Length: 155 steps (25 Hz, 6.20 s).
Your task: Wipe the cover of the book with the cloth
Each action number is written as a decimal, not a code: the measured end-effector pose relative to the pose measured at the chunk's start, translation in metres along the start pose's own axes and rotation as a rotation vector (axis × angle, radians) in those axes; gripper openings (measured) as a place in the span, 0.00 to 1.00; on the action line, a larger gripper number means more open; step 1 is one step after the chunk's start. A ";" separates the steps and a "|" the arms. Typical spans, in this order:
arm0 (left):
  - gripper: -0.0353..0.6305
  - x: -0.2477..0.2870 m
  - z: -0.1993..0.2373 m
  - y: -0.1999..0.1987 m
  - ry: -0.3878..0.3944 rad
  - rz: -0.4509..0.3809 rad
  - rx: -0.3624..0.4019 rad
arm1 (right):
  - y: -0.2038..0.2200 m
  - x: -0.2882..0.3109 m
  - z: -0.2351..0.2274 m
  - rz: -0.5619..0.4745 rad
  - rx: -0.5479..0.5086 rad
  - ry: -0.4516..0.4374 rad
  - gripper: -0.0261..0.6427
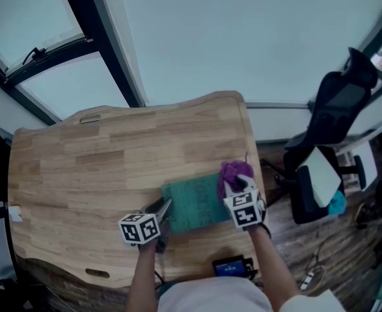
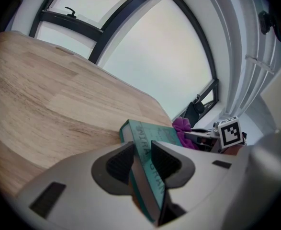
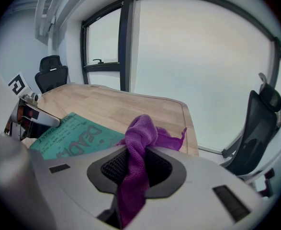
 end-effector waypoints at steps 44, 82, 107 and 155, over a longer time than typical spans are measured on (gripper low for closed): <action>0.23 0.000 0.002 0.000 -0.005 -0.010 -0.007 | -0.031 0.018 0.105 -0.018 -0.178 -0.233 0.16; 0.22 -0.002 0.005 -0.001 0.010 -0.005 -0.026 | -0.052 0.024 0.187 -0.025 -0.334 -0.377 0.16; 0.22 0.000 0.007 -0.001 0.016 -0.002 -0.037 | -0.029 0.007 0.182 -0.030 -0.318 -0.382 0.16; 0.22 0.000 0.008 -0.001 0.008 -0.020 -0.046 | 0.005 -0.045 0.220 0.230 -0.222 -0.752 0.16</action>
Point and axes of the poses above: the fingertips, and each gripper's own axes: x forward along the fingers, z to its left, y out of its underside, the point moved 3 cm from there along -x, backward along the fingers, and after that the axes turned 2 degrees about y, right-handed, at the moved point
